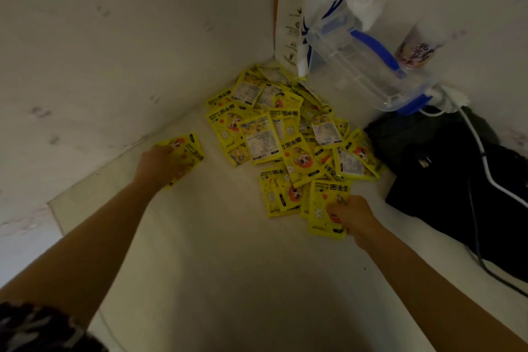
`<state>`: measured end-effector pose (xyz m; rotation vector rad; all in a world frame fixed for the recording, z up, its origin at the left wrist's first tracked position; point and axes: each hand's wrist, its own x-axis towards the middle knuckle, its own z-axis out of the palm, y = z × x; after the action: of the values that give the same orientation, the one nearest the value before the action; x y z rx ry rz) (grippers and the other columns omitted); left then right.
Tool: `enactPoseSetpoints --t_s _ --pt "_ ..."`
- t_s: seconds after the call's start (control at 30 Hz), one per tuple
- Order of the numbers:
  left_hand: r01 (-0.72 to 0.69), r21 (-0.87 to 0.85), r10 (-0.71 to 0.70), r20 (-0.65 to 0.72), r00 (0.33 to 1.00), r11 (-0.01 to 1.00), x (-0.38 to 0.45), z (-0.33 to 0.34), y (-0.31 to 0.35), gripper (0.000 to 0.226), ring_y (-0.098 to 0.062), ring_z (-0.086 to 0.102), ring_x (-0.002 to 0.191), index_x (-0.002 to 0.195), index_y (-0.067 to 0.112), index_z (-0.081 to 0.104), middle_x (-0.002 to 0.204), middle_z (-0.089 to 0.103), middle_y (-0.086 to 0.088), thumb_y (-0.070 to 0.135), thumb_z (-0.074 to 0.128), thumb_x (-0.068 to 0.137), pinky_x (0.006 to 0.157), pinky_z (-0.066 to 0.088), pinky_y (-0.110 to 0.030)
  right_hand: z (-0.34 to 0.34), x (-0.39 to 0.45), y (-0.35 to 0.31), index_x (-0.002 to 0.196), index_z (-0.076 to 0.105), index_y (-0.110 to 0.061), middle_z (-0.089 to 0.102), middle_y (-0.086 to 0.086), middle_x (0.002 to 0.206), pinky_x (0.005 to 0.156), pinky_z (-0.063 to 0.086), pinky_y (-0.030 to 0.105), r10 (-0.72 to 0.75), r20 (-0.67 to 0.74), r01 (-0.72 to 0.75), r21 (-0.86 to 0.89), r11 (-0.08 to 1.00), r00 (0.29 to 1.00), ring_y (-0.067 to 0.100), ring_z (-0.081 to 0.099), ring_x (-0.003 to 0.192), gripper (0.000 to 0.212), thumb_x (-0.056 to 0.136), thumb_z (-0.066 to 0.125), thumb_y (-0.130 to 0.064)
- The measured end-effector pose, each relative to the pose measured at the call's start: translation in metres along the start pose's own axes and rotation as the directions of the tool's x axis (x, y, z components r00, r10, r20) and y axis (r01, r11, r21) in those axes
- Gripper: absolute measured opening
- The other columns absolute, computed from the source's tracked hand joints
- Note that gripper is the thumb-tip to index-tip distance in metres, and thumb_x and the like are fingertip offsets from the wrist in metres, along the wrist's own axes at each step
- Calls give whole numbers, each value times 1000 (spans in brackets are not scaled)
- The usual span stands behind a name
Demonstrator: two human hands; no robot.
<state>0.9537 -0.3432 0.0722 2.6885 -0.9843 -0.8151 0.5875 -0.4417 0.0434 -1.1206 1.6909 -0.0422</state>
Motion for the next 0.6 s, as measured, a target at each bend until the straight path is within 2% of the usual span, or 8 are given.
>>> enactPoseSetpoints --t_s 0.07,0.1,0.13,0.2,0.27,0.33,0.43,0.6 --pt "2 -67 -3 -17 1000 998 22 -5 -2 38 5 57 41 109 0 66 57 60 1 20 77 78 41 43 -16 3 4 -4 61 51 -6 45 12 61 54 33 26 18 -16 -19 -46 999 1000 21 44 55 20 79 58 0" --pt "5 -70 -6 -14 1000 998 30 -6 -2 38 2 55 38 107 0 66 52 58 5 20 78 77 38 41 -16 4 7 -4 56 45 -10 43 9 57 51 30 25 18 -26 -20 -67 998 1000 20 41 51 28 79 59 -1" --pt "-4 -58 5 5 1000 998 37 -6 -1 42 -3 60 47 110 0 65 58 63 1 21 79 76 42 46 -21 5 9 -5 53 42 -12 42 7 54 50 29 24 14 -34 -17 -89 996 999 20 40 50 33 80 59 -3" --pt "-55 16 54 40 998 998 45 -4 1 58 -28 66 93 124 -2 57 106 68 -17 26 77 77 76 54 -36 6 13 -5 53 44 -12 45 7 55 52 31 24 14 -37 -18 -111 994 999 22 44 52 33 81 61 -6" --pt "-113 97 108 60 992 989 47 0 5 66 -36 44 127 134 -6 45 139 45 -24 24 72 83 103 36 -39 7 15 -5 62 52 -10 54 10 65 58 39 28 31 -25 -33 -92 995 999 25 54 64 21 80 63 -6" --pt "-152 152 137 108 985 977 48 6 6 64 -38 37 131 135 -8 40 142 38 -27 22 67 86 107 29 -40 8 15 -6 72 58 -10 61 12 77 66 45 33 38 -17 -39 -47 998 999 27 60 76 11 79 64 -5" --pt "-159 154 141 122 982 975 51 12 2 59 -36 36 133 138 -2 42 143 39 -24 23 64 89 107 30 -41 11 15 -6 69 59 -18 65 15 85 76 53 41 27 -28 -27 -1 1000 999 31 64 83 19 78 66 -4" --pt "-153 226 138 79 987 962 46 18 -8 44 -36 53 109 121 13 58 117 54 -18 42 58 88 88 45 -42 12 12 -10 68 60 -17 66 15 86 85 54 45 27 -46 -25 44 999 999 31 65 86 18 77 68 -4"
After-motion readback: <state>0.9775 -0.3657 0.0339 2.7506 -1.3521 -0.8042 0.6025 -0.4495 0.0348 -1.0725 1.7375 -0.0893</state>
